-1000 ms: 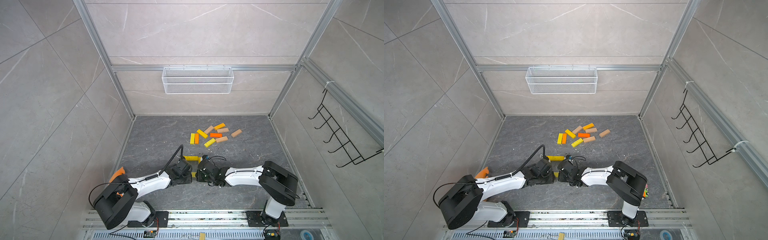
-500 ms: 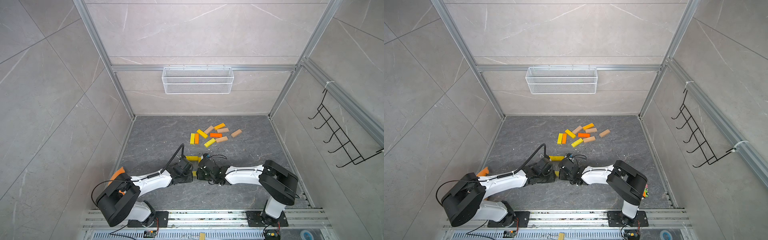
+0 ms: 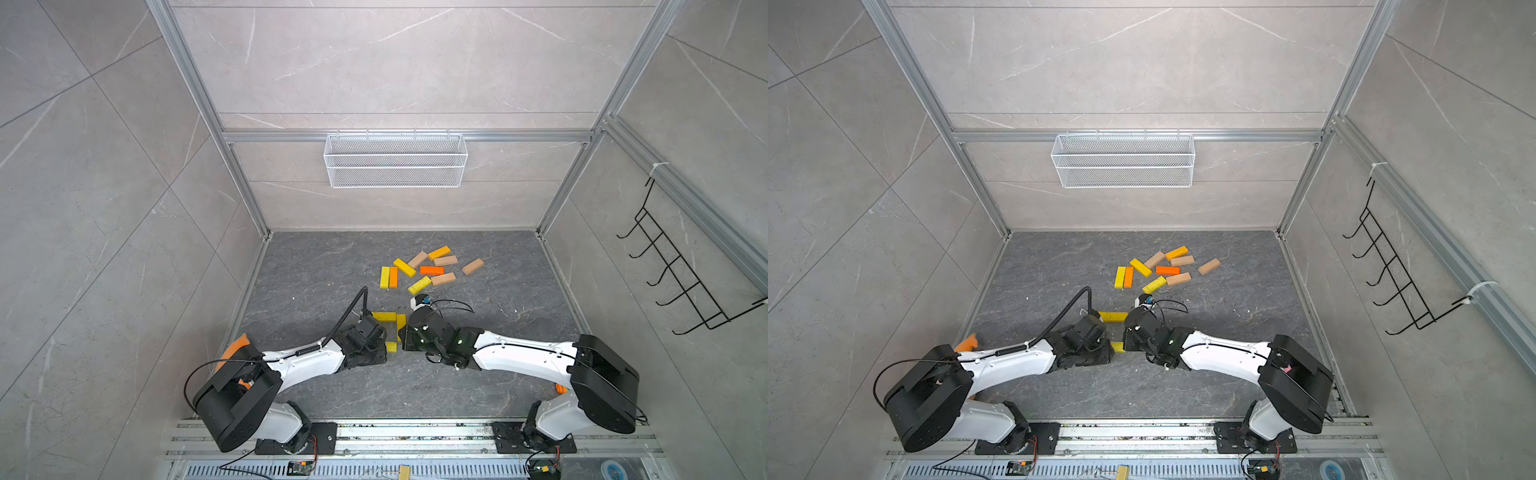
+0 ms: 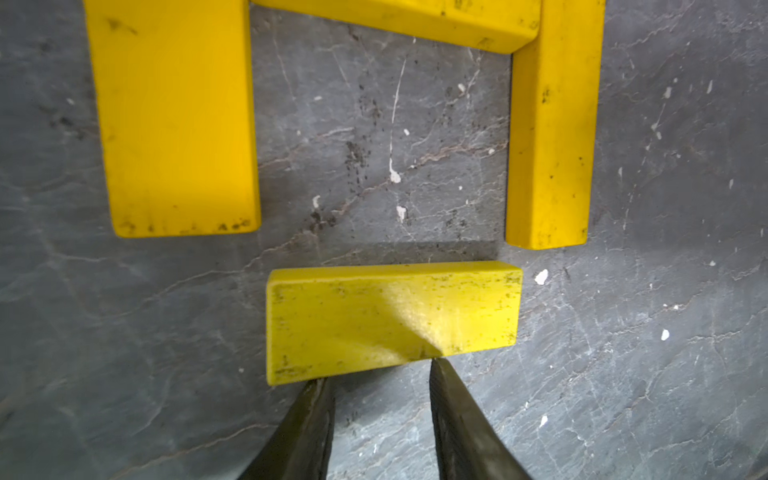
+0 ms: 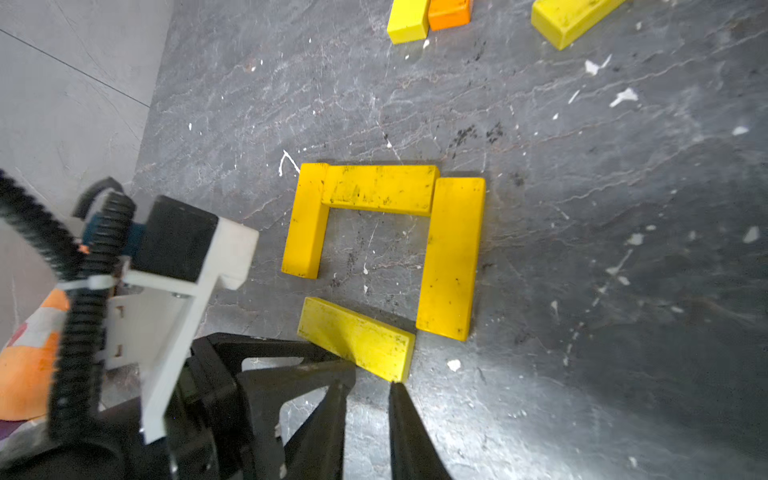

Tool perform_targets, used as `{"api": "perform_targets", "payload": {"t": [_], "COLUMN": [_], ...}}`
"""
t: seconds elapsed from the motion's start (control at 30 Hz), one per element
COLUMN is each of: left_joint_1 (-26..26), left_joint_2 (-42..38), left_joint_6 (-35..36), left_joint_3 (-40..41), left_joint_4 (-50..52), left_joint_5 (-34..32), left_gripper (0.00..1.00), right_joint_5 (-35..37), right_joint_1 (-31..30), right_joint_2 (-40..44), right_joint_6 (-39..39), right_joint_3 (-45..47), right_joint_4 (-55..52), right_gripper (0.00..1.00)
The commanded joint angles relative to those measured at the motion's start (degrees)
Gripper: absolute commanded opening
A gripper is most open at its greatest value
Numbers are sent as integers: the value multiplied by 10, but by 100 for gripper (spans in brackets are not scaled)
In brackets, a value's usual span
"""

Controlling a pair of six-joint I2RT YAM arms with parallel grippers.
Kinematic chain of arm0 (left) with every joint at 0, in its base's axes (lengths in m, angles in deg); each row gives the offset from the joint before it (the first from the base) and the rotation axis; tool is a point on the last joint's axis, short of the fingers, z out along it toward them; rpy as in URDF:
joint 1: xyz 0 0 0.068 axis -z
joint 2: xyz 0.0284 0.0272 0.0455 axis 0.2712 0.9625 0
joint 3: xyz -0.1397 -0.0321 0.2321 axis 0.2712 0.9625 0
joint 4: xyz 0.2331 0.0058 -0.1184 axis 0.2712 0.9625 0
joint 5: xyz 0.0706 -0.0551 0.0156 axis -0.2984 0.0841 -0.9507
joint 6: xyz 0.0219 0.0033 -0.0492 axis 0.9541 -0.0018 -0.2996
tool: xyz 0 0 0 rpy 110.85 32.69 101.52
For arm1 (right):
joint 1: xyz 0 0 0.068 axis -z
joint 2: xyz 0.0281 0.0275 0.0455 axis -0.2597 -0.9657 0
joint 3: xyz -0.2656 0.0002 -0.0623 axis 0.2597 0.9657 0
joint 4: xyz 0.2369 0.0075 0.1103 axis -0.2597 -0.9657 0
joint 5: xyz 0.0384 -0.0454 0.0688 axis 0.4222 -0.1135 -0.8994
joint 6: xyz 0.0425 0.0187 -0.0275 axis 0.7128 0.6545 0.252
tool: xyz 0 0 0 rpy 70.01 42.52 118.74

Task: Assemble the number 8 with building blocks
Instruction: Assemble the building block at the center of the board.

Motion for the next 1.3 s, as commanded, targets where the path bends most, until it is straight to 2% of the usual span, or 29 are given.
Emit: {"api": "perform_targets", "payload": {"t": [0.0, 0.8, 0.93, 1.27], "left_joint_1": [5, 5, 5, 6], "left_joint_2": [16, 38, 21, -5], "left_joint_6": [-11, -54, -50, -29], "left_joint_3": [-10, -23, -13, -2], "left_joint_4": [17, 28, 28, 42], "left_joint_5": [15, -10, -4, 11], "left_gripper": [42, 42, 42, 43], "right_joint_5": [23, 23, -19, -44], "right_joint_1": [4, 5, 5, 5], "right_joint_2": [22, 51, 32, -38], "right_joint_6": [-20, -23, -20, 1], "right_joint_3": [10, 36, 44, 32], "right_joint_4": [-42, -43, -8, 54], "right_gripper": [23, 22, 22, 25]}}
